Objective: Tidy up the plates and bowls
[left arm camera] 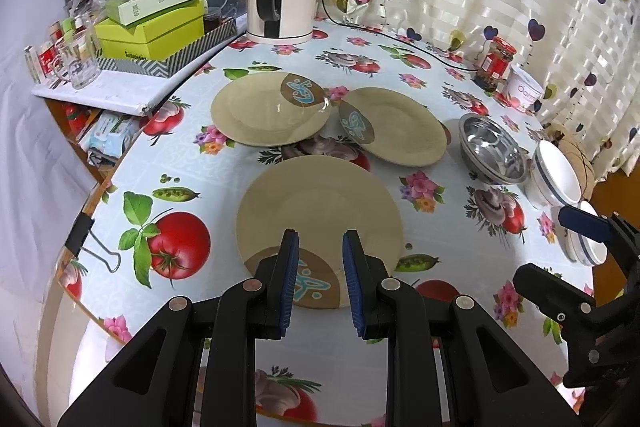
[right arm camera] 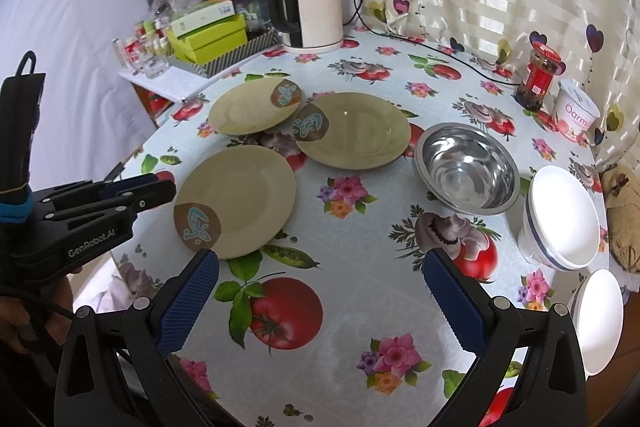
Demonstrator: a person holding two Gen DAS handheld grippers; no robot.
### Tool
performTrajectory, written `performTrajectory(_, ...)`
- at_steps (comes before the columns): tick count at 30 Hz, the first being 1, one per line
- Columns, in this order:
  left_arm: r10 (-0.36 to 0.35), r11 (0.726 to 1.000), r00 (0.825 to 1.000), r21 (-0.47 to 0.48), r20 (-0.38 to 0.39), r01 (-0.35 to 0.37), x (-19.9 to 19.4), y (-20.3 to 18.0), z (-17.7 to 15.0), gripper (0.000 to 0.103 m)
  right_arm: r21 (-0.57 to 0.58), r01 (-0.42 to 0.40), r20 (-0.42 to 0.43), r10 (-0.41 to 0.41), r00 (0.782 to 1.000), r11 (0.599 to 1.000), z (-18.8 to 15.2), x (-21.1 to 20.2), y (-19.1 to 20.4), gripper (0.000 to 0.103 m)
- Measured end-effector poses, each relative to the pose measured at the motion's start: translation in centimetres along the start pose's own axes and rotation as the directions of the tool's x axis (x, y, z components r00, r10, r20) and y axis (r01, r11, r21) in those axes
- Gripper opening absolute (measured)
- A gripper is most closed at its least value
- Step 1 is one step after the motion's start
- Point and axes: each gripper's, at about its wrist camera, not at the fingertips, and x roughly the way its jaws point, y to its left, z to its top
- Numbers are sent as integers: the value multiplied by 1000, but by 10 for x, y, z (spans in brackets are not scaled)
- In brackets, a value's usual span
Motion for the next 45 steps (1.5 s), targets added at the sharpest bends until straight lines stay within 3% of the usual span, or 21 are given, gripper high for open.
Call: performTrajectory(45, -31, 999, 999, -37, -8, 31, 14, 9, 9, 24, -14, 28, 10, -28, 1000, 999, 6, 3, 0, 103)
